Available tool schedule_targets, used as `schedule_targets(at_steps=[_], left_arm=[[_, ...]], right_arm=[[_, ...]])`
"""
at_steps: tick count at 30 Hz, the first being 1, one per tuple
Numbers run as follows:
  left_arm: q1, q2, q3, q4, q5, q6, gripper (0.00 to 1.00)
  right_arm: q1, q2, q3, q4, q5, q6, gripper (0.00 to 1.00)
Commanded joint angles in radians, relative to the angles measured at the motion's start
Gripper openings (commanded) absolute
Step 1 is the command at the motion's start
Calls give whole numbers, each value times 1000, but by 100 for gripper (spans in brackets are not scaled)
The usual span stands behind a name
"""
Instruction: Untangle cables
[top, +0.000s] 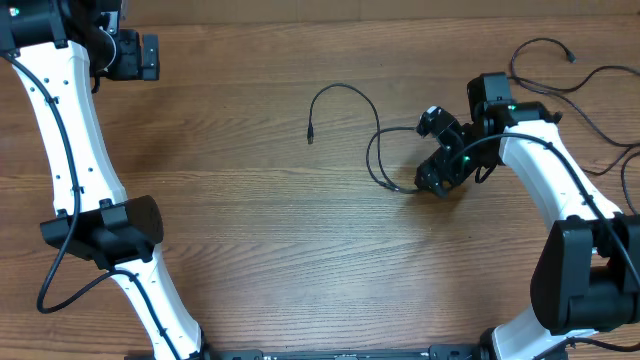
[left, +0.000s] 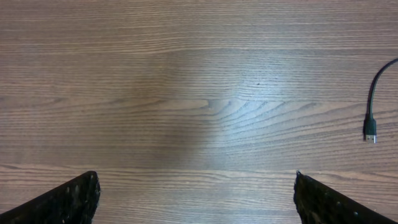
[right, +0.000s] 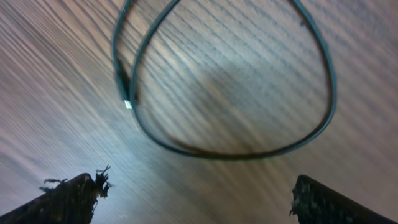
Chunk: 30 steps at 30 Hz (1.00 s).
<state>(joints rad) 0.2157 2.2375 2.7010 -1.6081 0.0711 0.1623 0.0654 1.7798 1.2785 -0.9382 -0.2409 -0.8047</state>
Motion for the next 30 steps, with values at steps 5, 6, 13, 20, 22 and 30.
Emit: schedule_targets(at_steps=[5,6,13,20,22,30], left_arm=[[-7,15,4,0,7,-6,100],[-7,15,4,0,7,-6,99],[-7,15,4,0,7,-6,99],[-7,15,4,0,7,-6,100],[-7,15,4,0,7,-6,99],[-7,15,4,0,7,-6,100]], right_arm=[[0,21,-29,127,-32,-219,99],[0,26,-29,129,-53,-244,99],[2,96,-29,126,-127,-283,99],[5,155,-29,126,-128,-282,99],[6,163,-29,126,-128,-283,99],[45,171,-50,126,-127,-297,98]])
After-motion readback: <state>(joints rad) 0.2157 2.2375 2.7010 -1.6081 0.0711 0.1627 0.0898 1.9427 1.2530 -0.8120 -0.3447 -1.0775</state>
